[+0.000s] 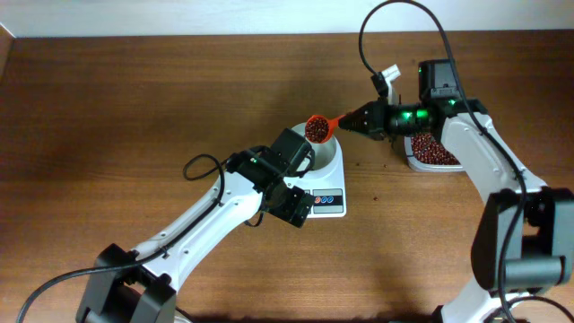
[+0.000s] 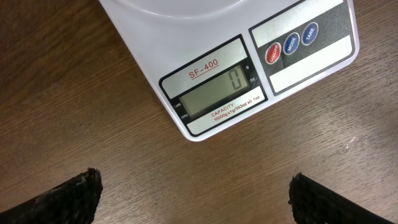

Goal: Scoop item into bowl and weigh 50g on scale
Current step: 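Carry the filled scoop with the right gripper over the bowl, then tip the scoop with the right gripper to pour beans into bowl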

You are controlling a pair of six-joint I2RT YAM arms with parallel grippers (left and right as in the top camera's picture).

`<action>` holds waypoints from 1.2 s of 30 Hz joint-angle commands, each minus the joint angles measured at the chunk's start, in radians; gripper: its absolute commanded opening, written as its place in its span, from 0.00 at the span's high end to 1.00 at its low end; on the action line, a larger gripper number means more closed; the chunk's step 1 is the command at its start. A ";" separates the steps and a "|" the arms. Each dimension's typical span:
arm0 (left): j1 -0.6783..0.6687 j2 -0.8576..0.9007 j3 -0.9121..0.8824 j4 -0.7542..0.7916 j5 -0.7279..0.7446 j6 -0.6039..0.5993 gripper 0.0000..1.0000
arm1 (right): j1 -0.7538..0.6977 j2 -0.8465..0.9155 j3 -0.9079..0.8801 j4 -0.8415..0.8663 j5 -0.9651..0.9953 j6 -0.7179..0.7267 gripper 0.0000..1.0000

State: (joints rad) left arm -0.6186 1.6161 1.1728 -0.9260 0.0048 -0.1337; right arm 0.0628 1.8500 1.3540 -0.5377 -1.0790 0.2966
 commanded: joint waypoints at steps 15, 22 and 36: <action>0.005 0.005 -0.010 0.002 0.014 0.016 0.01 | 0.142 -0.168 0.026 -0.035 0.463 -0.149 0.96; 0.005 0.005 -0.010 0.002 0.015 0.016 0.01 | 0.196 -0.172 0.049 -0.078 0.515 -0.282 0.96; 0.005 0.005 -0.010 0.002 0.014 0.016 0.01 | 0.365 -0.172 0.235 -0.281 0.864 -0.601 0.96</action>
State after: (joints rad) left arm -0.6182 1.6161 1.1728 -0.9260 0.0048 -0.1337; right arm 0.4171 1.7042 1.5623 -0.8124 -0.2955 -0.2379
